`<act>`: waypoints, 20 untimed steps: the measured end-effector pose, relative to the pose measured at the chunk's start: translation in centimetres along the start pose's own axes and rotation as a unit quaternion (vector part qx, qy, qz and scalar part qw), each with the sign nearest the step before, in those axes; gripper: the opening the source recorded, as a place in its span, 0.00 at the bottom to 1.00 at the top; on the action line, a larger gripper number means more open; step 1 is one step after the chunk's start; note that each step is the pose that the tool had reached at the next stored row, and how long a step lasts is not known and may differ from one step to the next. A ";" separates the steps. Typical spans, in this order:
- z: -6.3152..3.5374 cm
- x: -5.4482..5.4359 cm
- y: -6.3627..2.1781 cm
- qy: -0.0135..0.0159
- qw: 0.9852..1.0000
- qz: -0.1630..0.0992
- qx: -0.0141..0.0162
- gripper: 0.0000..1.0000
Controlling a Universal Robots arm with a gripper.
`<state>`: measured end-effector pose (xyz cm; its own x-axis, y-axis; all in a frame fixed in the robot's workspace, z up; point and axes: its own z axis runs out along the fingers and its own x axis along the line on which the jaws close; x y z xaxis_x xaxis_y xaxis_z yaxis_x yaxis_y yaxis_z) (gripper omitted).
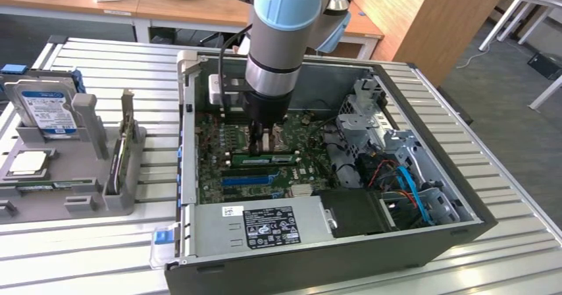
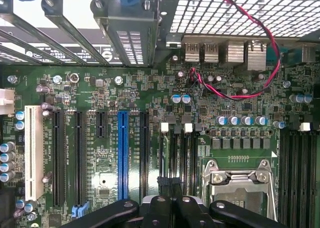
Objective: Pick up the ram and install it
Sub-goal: 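Press down the ram until it locks into place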
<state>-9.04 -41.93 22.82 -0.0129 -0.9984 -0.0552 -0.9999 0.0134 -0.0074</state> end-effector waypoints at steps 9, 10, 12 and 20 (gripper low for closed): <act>0.14 0.0 0.01 0.000 1.000 0.000 0.000 0.11; 0.16 0.0 0.00 0.000 1.000 0.000 0.000 0.11; 0.23 0.0 0.00 0.000 1.000 0.000 0.000 0.11; 0.27 0.0 0.01 0.000 1.000 0.000 0.000 0.11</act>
<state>-9.04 -41.94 22.56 -0.0130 -0.9984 -0.0549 -0.9999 0.0134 -0.0073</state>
